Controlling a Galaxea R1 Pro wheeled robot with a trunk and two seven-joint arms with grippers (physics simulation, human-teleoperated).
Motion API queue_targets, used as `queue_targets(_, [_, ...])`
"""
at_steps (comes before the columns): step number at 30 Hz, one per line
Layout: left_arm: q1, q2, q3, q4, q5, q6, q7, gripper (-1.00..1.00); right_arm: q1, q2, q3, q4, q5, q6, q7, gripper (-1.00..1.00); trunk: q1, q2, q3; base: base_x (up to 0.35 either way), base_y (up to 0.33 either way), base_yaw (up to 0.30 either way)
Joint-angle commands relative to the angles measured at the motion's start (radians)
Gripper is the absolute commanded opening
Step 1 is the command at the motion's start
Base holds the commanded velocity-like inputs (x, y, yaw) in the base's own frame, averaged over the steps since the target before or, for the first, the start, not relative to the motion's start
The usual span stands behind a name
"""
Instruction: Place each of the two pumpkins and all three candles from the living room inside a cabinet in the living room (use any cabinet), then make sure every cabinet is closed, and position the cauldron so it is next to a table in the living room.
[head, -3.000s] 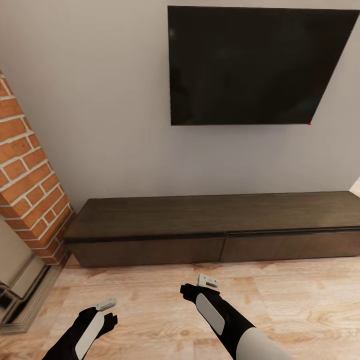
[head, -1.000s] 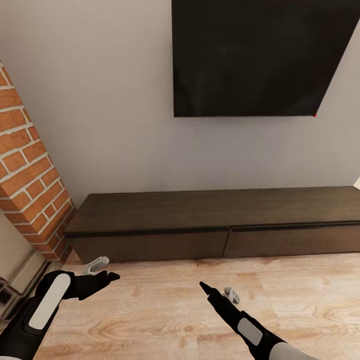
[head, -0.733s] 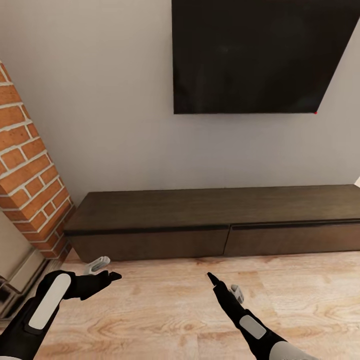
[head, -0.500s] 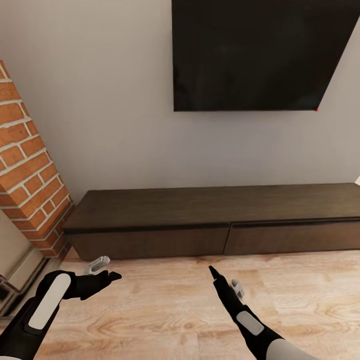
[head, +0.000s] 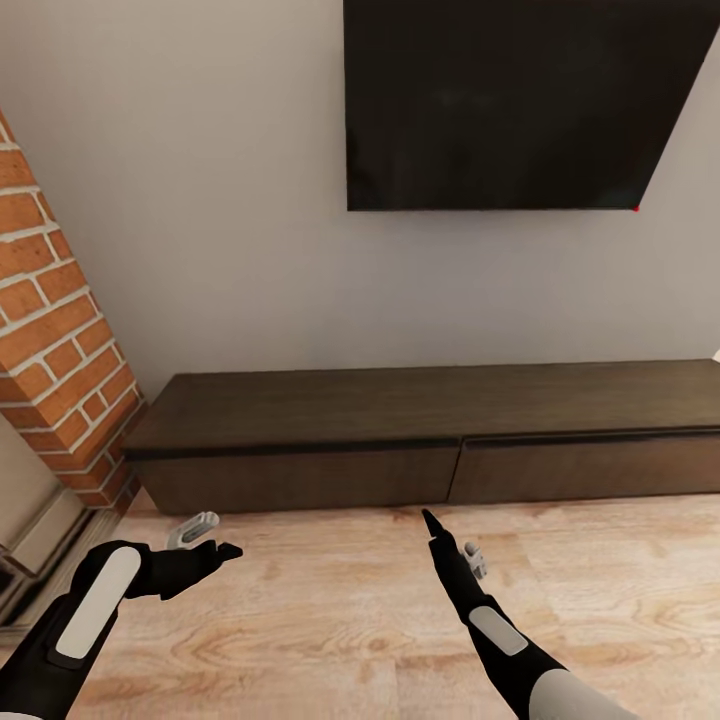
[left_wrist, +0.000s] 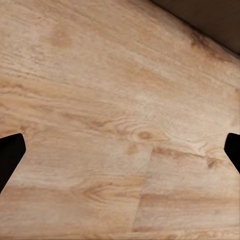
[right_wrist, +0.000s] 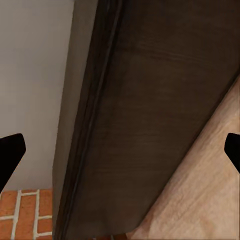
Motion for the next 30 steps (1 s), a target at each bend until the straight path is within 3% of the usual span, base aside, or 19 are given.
queue_targets(1, [0.000, 0.000, 0.001, -0.001, 0.011, 0.003, 0.010, 1.00, -0.001, -0.001, 0.009, 0.001, -0.006, -0.007, 0.004, 1.00, 0.004, -0.008, -0.004, 0.000, 0.000, 0.000])
queue_targets(3, [0.000, 0.001, 0.002, -0.001, 0.011, 0.003, 0.010, 1.00, -0.001, -0.001, 0.009, 0.001, -0.005, -0.005, 0.023, 1.00, 0.011, -0.022, -0.010, 0.000, 0.000, 0.000])
queue_targets(10, [0.000, 0.000, -0.001, -0.001, 0.011, 0.003, 0.009, 1.00, -0.001, -0.001, 0.007, -0.038, -0.010, 0.001, 0.223, 1.00, 0.038, -0.071, -0.032, 0.000, 0.000, 0.000])
queue_targets(17, [0.000, -0.003, -0.007, -0.001, 0.011, 0.003, 0.009, 1.00, -0.001, 0.000, 0.002, -0.058, -0.018, -0.053, 0.234, 1.00, 0.065, -0.120, -0.054, 0.000, 0.000, 0.000])
queue_targets(30, [0.001, -0.002, -0.003, 0.000, 0.013, 0.003, 0.009, 1.00, -0.001, -0.001, -0.067, -0.061, -0.047, -0.053, 0.246, 1.00, 0.115, -0.211, -0.095, 0.000, 0.000, 0.000])
